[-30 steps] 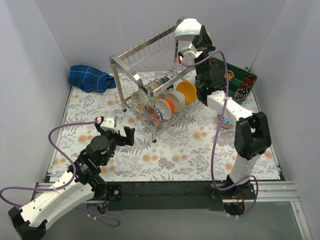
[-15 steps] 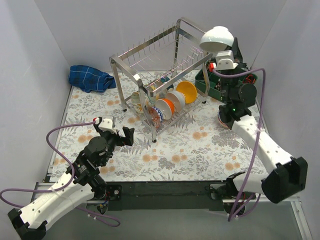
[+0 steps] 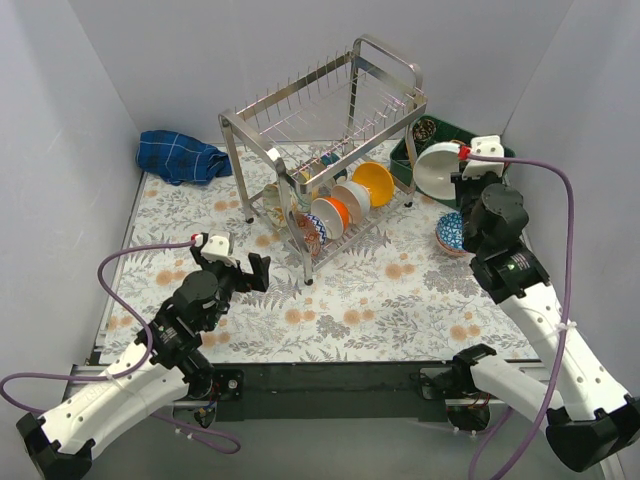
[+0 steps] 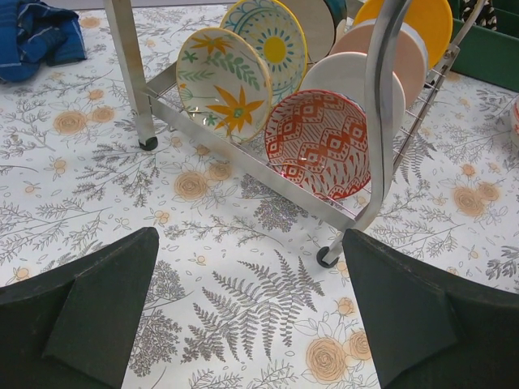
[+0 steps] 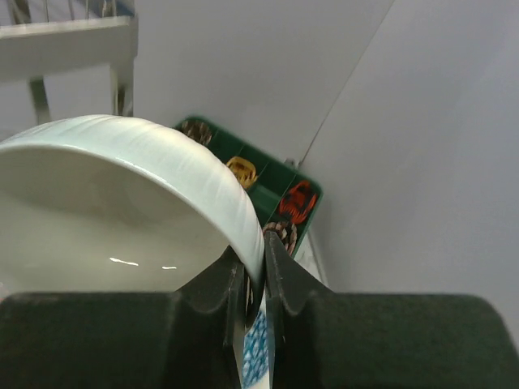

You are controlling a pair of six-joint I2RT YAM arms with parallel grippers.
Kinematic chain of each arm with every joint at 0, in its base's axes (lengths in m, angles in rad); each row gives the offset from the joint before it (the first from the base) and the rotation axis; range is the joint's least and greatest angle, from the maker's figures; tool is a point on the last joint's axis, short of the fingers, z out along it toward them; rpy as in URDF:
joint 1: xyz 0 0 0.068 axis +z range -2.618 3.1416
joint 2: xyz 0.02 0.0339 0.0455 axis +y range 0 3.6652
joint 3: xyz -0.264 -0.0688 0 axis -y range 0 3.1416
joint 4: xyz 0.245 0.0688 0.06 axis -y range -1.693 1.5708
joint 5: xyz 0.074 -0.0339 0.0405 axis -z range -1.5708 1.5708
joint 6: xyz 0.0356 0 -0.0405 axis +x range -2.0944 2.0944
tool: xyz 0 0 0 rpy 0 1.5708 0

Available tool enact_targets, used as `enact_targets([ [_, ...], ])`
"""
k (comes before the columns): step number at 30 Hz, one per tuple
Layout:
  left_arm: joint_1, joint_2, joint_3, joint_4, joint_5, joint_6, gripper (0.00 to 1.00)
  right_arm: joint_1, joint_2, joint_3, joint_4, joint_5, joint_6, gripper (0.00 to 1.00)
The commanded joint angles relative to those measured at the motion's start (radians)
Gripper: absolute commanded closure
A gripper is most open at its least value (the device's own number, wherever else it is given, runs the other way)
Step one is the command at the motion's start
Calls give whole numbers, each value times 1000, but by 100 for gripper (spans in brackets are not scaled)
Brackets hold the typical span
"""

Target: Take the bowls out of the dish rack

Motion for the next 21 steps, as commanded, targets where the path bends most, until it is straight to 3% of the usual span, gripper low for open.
enact_targets([
  [1, 9, 9, 21, -11, 5, 0, 2, -2, -29, -7, -292, -39, 283, 99],
  [7, 9, 9, 21, -11, 8, 0, 2, -38, 26, -32, -493, -195, 464, 99],
  [15, 9, 3, 19, -11, 12, -1, 2, -247, 206, -30, -556, -597, 563, 99],
  [21, 9, 3, 18, -10, 11, -1, 2, -287, 345, -30, -564, -723, 592, 99],
])
